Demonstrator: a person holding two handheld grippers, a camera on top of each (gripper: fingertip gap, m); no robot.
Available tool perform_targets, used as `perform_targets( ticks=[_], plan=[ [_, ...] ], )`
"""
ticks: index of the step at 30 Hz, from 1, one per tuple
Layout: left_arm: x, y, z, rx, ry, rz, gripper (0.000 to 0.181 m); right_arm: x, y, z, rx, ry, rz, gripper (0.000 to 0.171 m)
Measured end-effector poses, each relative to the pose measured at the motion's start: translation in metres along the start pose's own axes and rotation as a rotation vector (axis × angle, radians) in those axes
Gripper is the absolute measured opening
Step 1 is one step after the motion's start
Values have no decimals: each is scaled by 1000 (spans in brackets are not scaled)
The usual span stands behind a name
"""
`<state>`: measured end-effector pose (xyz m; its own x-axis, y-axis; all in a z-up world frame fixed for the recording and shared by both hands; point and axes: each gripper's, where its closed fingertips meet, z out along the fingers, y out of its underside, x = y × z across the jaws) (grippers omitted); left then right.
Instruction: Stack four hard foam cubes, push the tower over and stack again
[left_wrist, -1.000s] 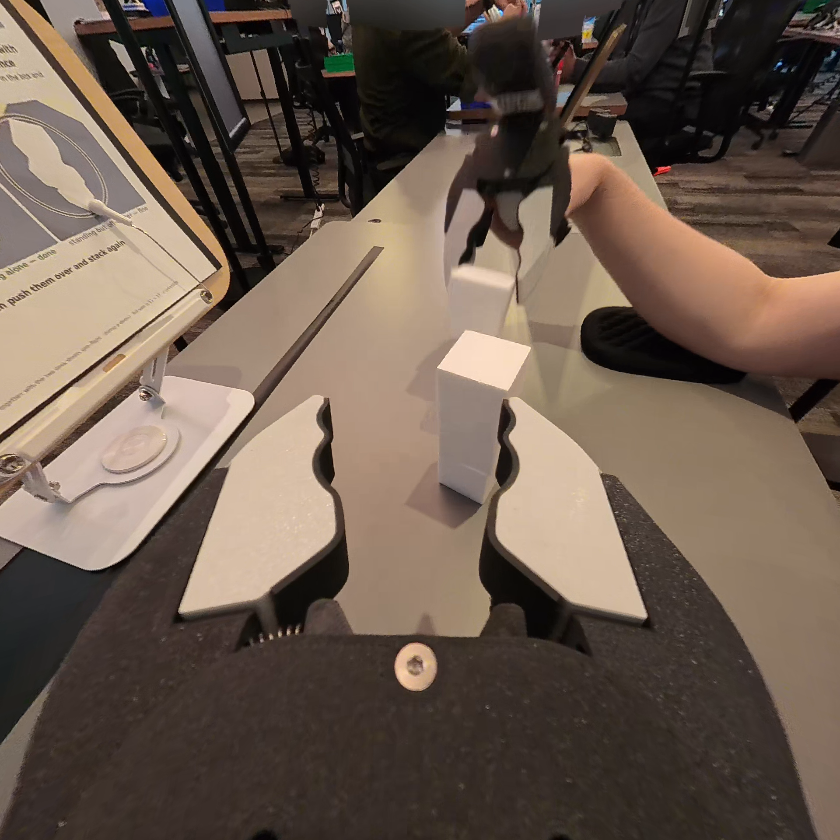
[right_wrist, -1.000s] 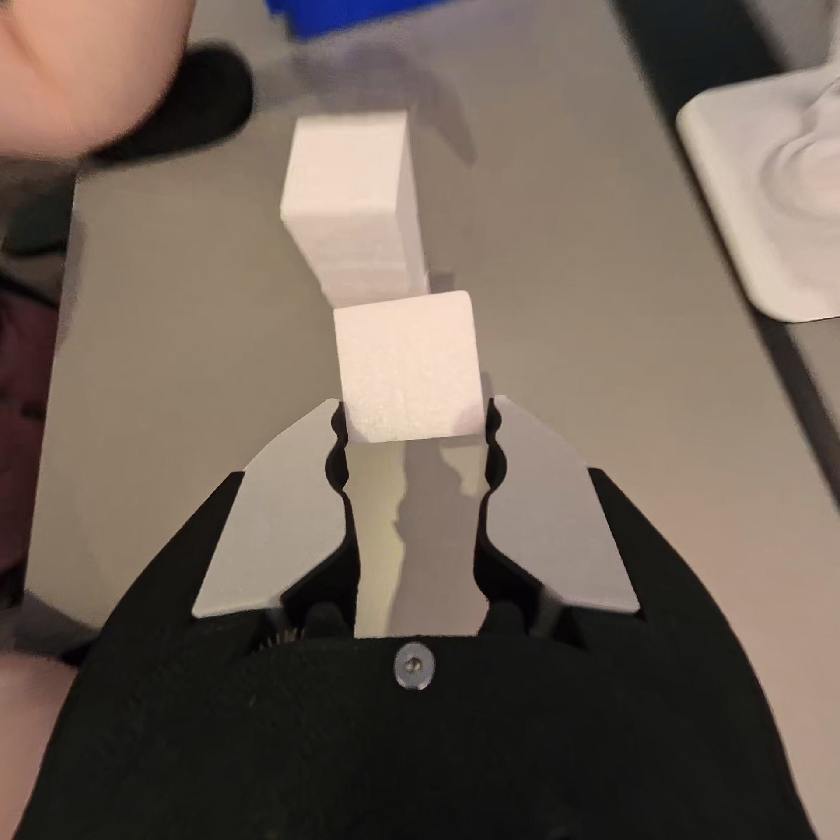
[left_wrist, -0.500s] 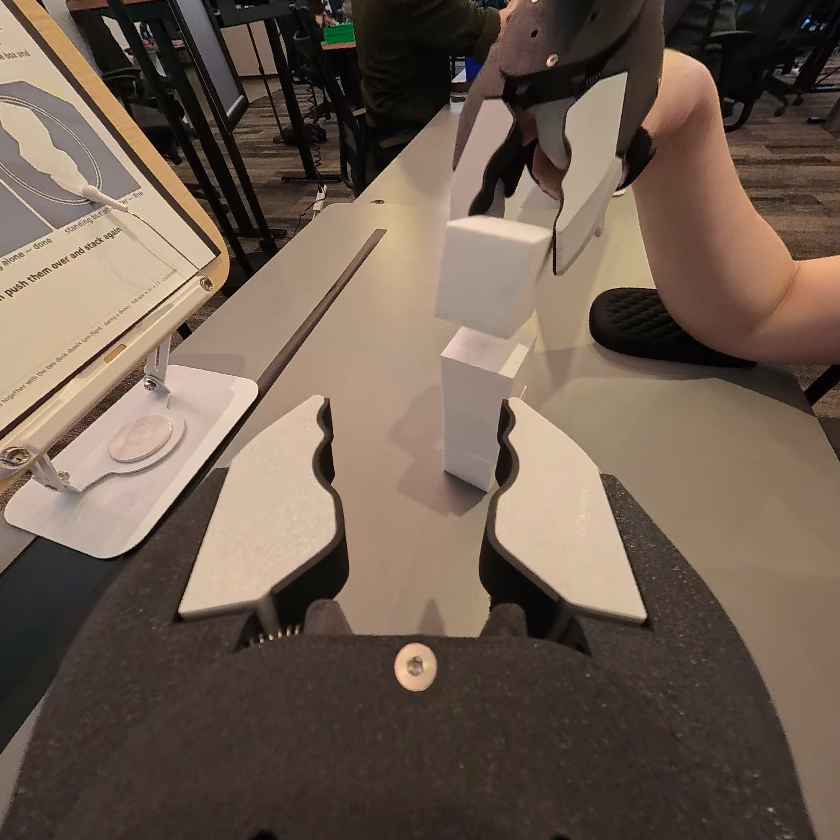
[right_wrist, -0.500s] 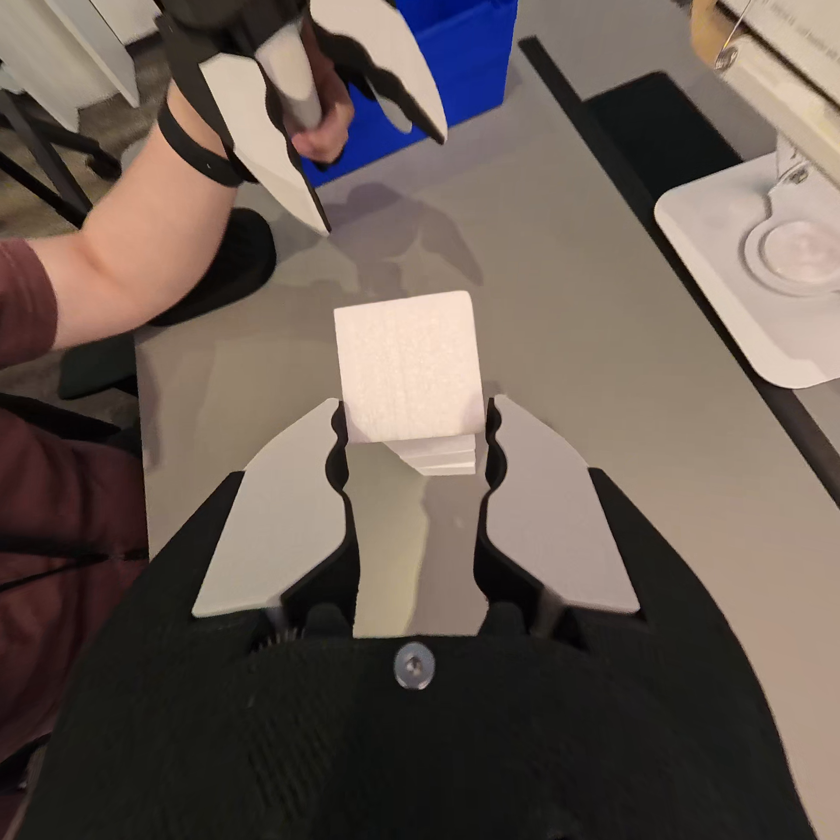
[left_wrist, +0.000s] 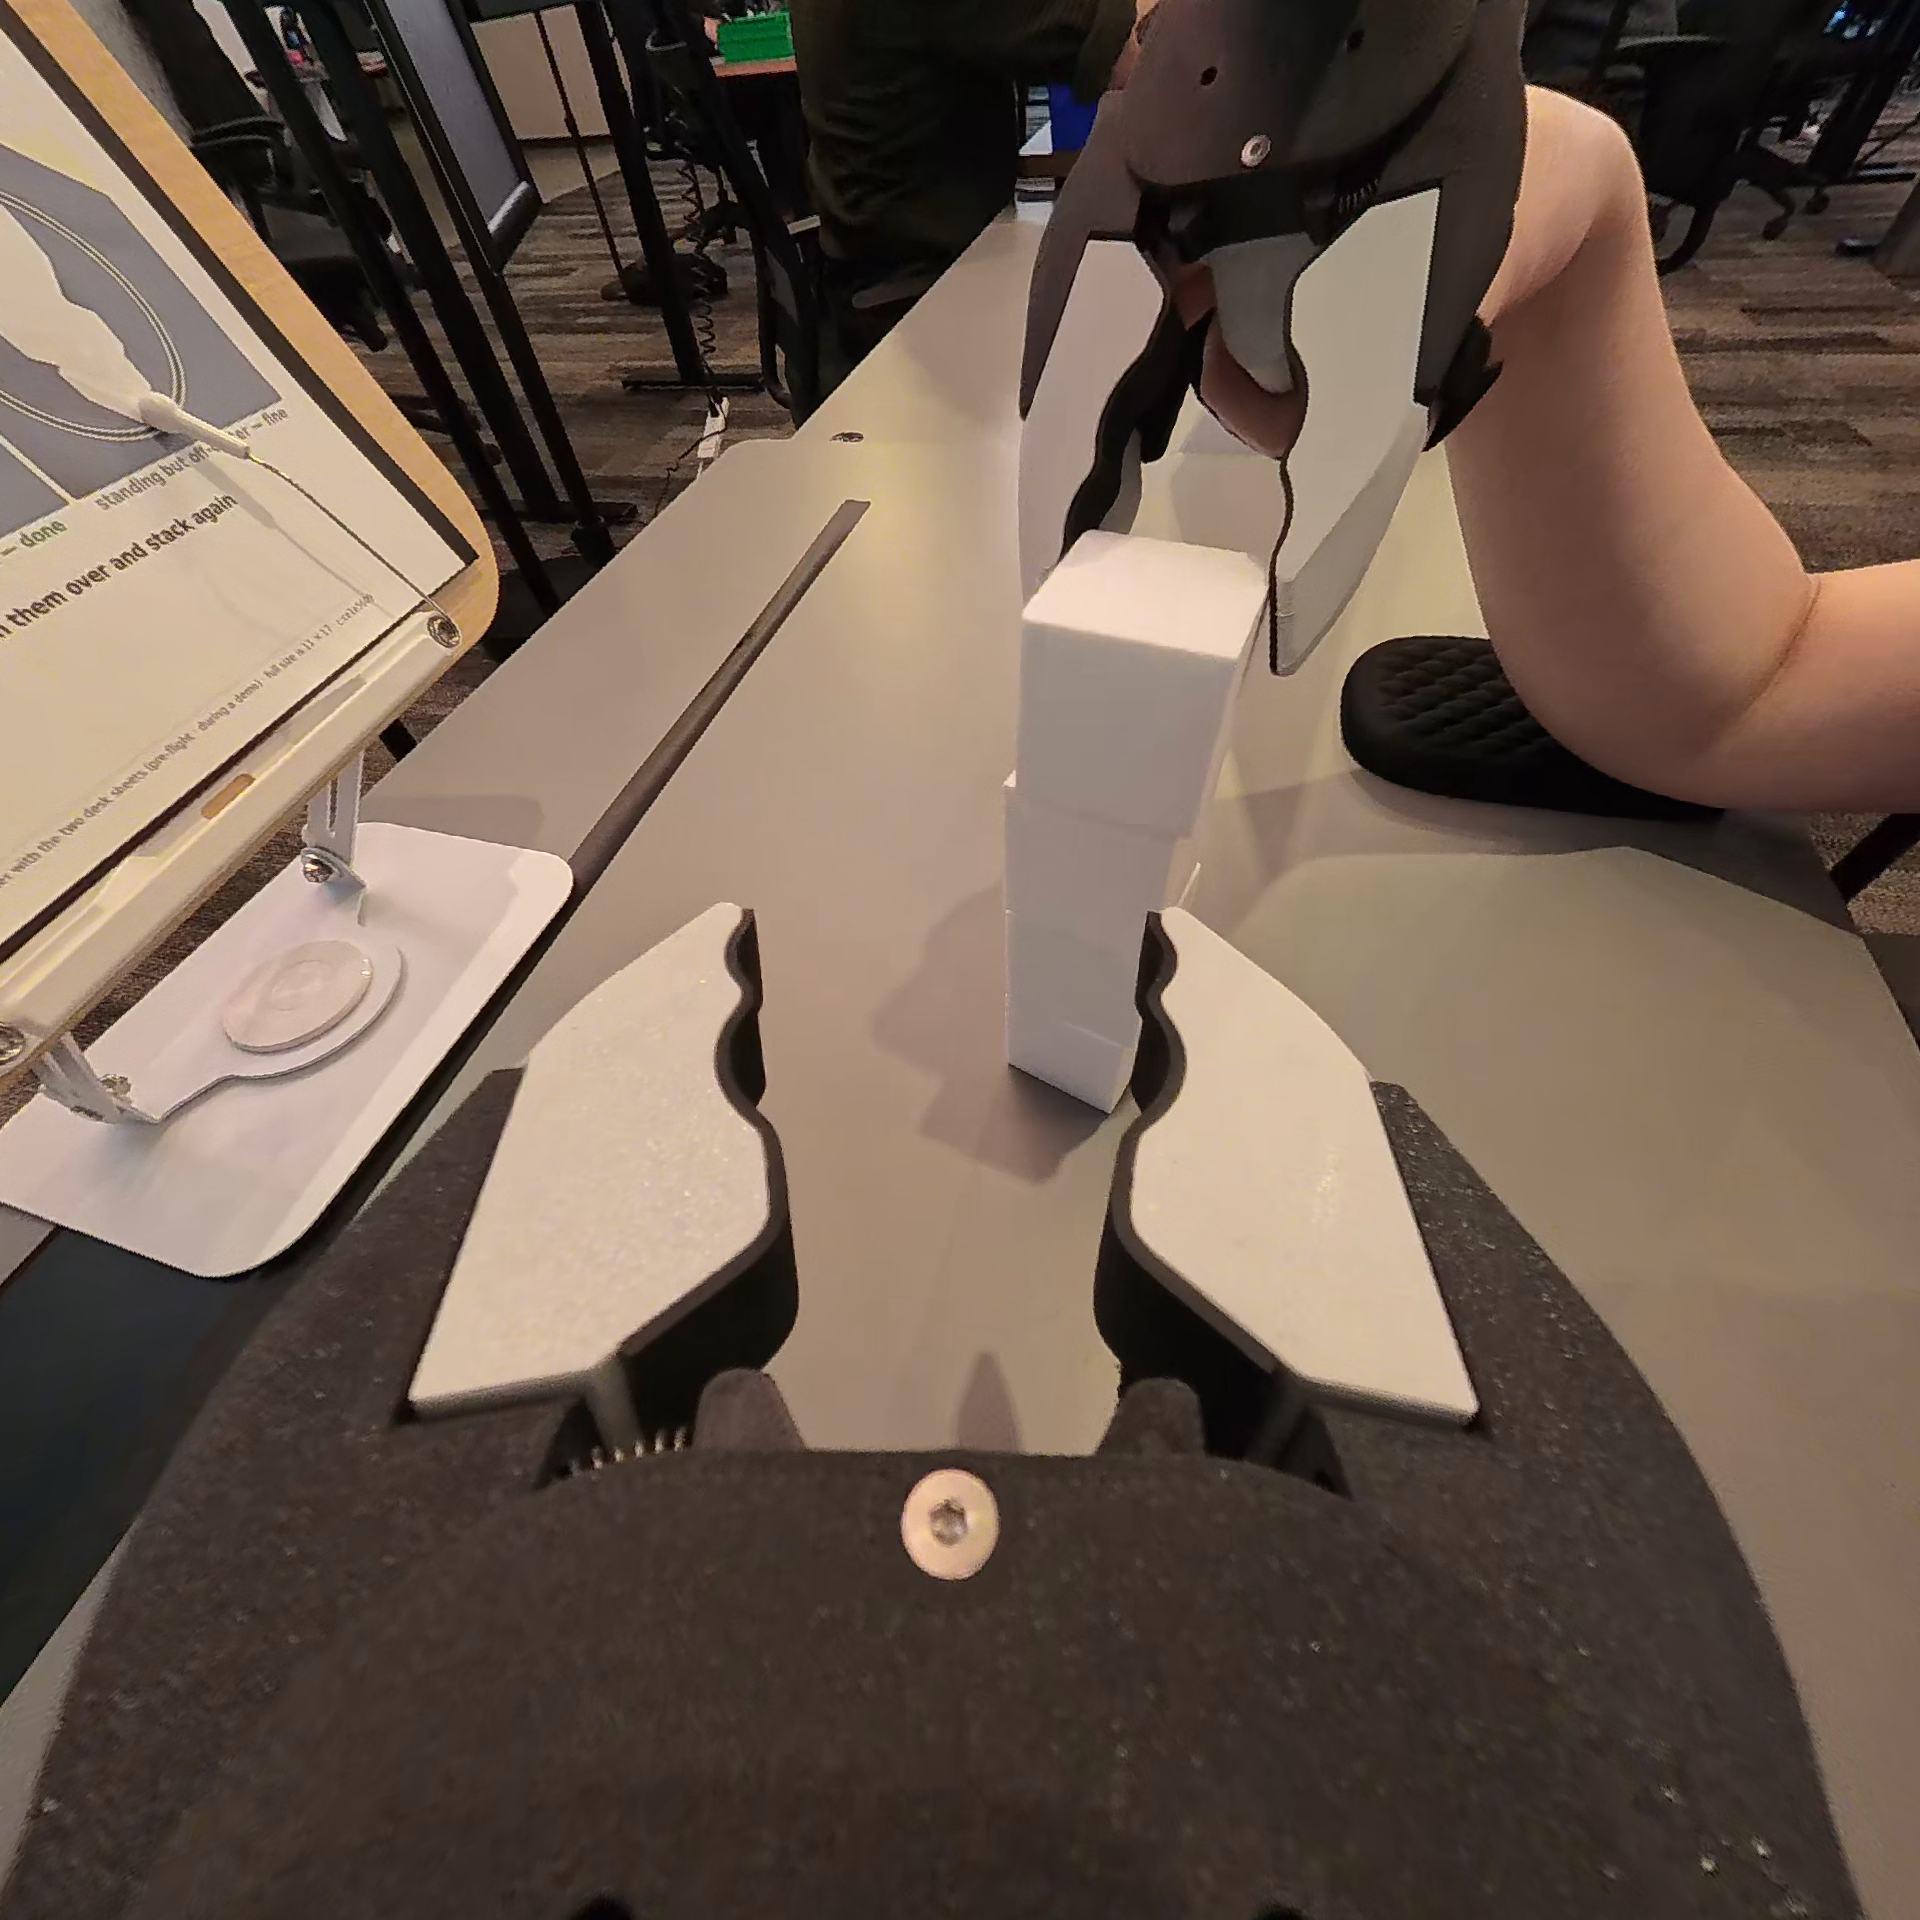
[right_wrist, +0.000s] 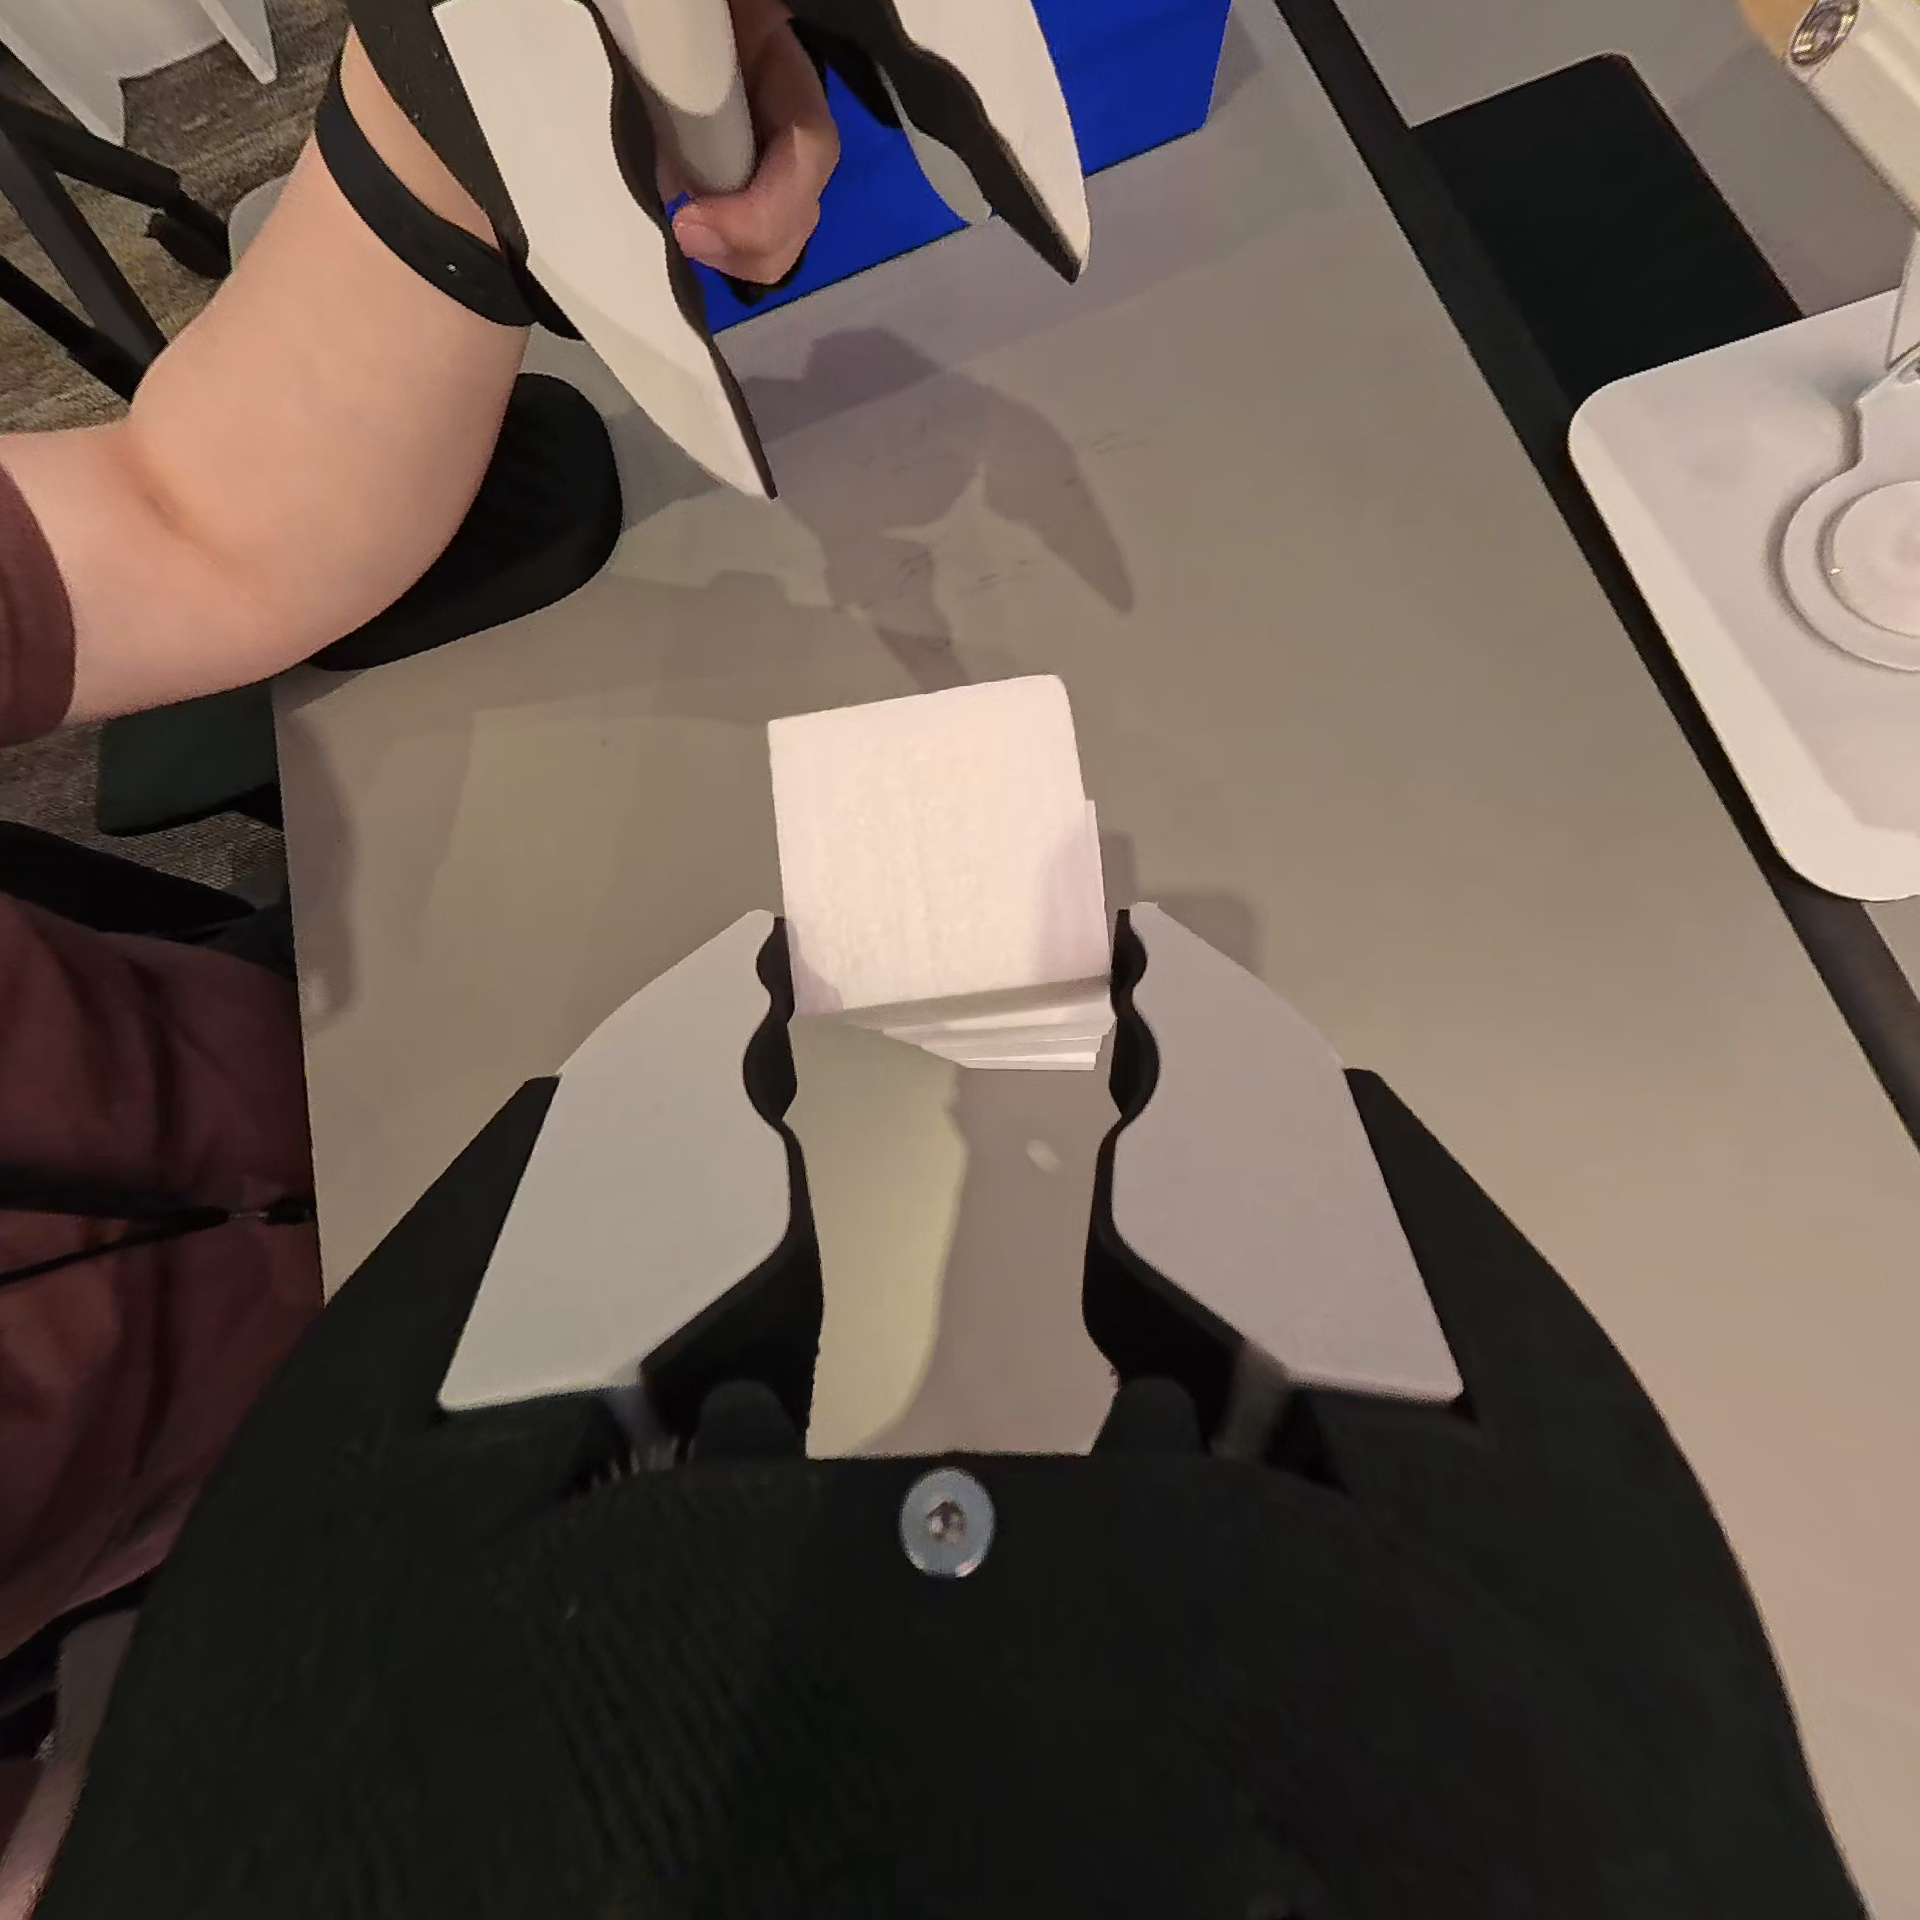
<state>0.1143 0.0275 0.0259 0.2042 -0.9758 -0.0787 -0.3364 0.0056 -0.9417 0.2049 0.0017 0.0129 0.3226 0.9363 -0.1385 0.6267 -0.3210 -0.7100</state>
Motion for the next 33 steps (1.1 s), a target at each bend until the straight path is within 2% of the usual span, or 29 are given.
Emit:
perform_targets(
  ticks=[20,22,26,31,33],
  plan=[
    [3,5,5,-24,14,-2,70,1,-4,1,23,12,-9,60],
    [3,6,5,-26,14,-4,71,5,-5,-2,30,42,-8,67],
    [1,4,-2,-26,1,4,72,1,-15,-27,145,53,-60,75],
    [-3,-5,-23,-10,-48,30,70,5,-17,-68,320,86,-162,74],
    [-5,-10,-33,2,-72,49,70,5,-14,-77,375,39,-194,58]
  ],
)
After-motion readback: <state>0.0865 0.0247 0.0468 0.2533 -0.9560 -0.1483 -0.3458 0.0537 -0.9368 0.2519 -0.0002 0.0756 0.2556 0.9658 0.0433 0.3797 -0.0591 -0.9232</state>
